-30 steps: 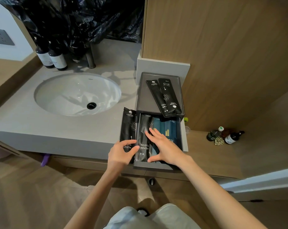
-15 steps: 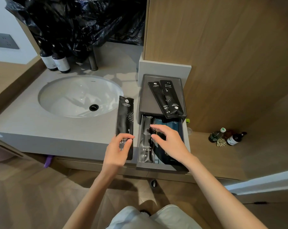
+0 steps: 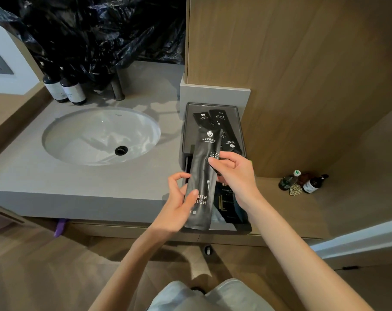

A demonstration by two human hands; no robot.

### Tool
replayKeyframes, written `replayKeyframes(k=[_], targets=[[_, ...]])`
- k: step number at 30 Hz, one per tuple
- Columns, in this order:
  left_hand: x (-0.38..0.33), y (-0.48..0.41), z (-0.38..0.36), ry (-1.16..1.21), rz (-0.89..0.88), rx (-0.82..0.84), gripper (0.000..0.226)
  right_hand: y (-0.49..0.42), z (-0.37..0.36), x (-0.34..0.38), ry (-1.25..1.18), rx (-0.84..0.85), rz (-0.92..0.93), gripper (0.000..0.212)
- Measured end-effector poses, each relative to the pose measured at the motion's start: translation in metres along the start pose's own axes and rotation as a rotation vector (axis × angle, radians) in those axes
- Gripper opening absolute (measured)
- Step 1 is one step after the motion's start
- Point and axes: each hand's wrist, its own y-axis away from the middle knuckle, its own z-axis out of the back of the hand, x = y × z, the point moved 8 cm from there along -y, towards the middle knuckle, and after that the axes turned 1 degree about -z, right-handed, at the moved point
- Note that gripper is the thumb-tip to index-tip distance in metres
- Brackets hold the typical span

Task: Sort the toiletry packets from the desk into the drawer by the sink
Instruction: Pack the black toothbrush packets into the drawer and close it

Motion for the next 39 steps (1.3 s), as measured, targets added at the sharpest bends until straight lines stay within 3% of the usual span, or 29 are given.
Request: replayKeyframes(k=[8,14,18,27,33,36,39], targets=[[0.024,-0.016,0.047,-0.094,0.052,-0.335,0.023,0.011,0.045,-0.032,0.105,0.102,-0.234,0.022],[0.065,-0.03,0.032,-0.236,0.248,-0.179,0.049,0.014,0.046,-0.078,0.24,0.157,-0.421,0.019],[0.08,-0.036,0.019,-0.232,0.293,-0.09,0.063,-0.009,0.033,-0.094,0.236,0.077,-0.414,0.023],[0.091,-0.037,0.021,-0.234,0.242,-0.118,0.07,-0.053,0.031,-0.101,0.239,-0.19,-0.295,0.033],[0.098,-0.036,0.016,-0.273,0.24,-0.142,0.079,-0.037,0.032,-0.101,0.345,-0.042,-0.343,0.045],[0.102,-0.037,0.016,-0.269,0.242,-0.17,0.078,-0.018,0.034,-0.108,0.305,0.07,-0.44,0.039],[0.107,-0.039,0.017,-0.263,0.257,-0.17,0.077,-0.009,0.036,-0.11,0.242,0.1,-0.447,0.019]])
